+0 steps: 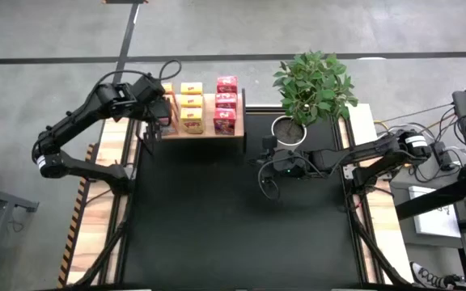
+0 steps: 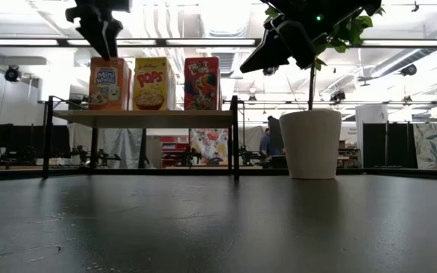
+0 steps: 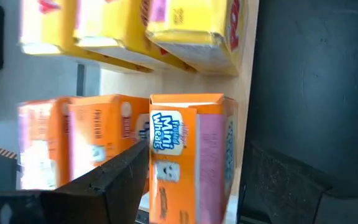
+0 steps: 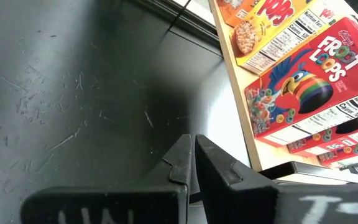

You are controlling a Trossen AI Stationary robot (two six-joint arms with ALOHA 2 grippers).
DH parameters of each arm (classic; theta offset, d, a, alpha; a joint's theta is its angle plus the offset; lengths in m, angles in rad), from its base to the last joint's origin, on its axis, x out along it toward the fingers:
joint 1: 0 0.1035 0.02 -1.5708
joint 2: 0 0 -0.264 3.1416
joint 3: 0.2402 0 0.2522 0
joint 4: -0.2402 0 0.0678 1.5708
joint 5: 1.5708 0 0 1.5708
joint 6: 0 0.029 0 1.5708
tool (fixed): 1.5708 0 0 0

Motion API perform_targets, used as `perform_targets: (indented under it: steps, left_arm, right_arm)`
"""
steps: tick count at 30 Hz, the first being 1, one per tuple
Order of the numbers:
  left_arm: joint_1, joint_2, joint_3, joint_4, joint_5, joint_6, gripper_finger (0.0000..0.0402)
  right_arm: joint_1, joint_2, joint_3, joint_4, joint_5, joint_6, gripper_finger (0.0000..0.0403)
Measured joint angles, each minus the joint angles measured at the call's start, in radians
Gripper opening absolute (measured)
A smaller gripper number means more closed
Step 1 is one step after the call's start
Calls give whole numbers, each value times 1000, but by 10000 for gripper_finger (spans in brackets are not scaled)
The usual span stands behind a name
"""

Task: Stack cereal on shelf
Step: Put the bottom orange cereal box on the shelf, then return to Home Position

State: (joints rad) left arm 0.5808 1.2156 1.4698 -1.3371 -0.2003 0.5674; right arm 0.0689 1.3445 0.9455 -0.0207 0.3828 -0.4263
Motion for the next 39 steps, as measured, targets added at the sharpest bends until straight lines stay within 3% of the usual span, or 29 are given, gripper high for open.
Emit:
perform_targets:
  steps: [5,10,16,23,32,39]
  left_arm:
    - [-2,0,95,-50,0,-19,255]
    - [-9,-2,194,-89,6,-133,255]
    - [-31,-41,220,-102,153,-302,242]
    - [-129,-161,76,-9,184,-466,231]
    - [-258,-306,-252,331,183,-540,231]
    - [-432,-357,-463,584,183,-561,231]
  right_arm:
    - [0,0,0,0,0,0,12]
    - [0,0,0,-1,1,0,12]
    - [0,0,0,-5,1,10,12]
    - [0,0,0,-7,0,16,12]
    - [0,0,-1,-7,0,26,12]
    - [0,0,-8,-7,-52,26,12]
